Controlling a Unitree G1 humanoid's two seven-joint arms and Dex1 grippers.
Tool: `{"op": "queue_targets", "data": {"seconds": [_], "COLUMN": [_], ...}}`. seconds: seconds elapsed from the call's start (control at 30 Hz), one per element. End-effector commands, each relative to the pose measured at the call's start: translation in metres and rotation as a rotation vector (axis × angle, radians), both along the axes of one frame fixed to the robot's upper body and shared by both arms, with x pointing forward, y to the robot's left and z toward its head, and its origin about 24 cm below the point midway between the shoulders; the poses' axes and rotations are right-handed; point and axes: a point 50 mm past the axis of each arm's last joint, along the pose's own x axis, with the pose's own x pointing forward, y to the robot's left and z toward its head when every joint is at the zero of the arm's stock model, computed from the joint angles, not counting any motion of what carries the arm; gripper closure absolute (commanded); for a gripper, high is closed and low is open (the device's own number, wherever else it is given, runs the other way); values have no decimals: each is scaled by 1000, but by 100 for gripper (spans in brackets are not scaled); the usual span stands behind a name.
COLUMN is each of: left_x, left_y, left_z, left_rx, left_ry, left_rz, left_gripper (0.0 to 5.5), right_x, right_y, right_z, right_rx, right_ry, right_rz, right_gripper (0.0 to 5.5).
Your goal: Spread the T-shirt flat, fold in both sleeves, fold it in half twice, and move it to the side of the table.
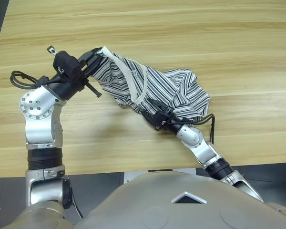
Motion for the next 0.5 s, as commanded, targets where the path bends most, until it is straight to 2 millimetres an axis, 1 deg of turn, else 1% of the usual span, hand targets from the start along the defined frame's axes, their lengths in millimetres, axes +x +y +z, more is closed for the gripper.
{"op": "queue_targets", "data": {"seconds": [0.03, 0.2, 0.23, 0.3, 0.37, 0.5], "left_x": [3, 4, 4, 4, 3, 2], "left_y": [4, 3, 3, 3, 3, 4], "left_z": [6, 5, 4, 3, 2, 1], "left_rx": [15, 12, 11, 10, 8, 6], "left_ry": [-17, -18, -17, -15, -15, -16], "left_rz": [-4, -6, -6, -7, -4, 3], "left_gripper": [540, 540, 540, 540, 540, 540], "right_x": [3, 5, 5, 5, 6, 7], "right_y": [0, -3, -3, -4, -5, -7], "right_z": [2, 6, 7, 9, 10, 11], "right_rx": [-9, -16, -17, -19, -22, -27], "right_ry": [-31, -66, -71, -79, -87, -96], "right_rz": [-5, -20, -23, -27, -27, -26], "right_gripper": [361, 448, 473, 498, 535, 535]}}
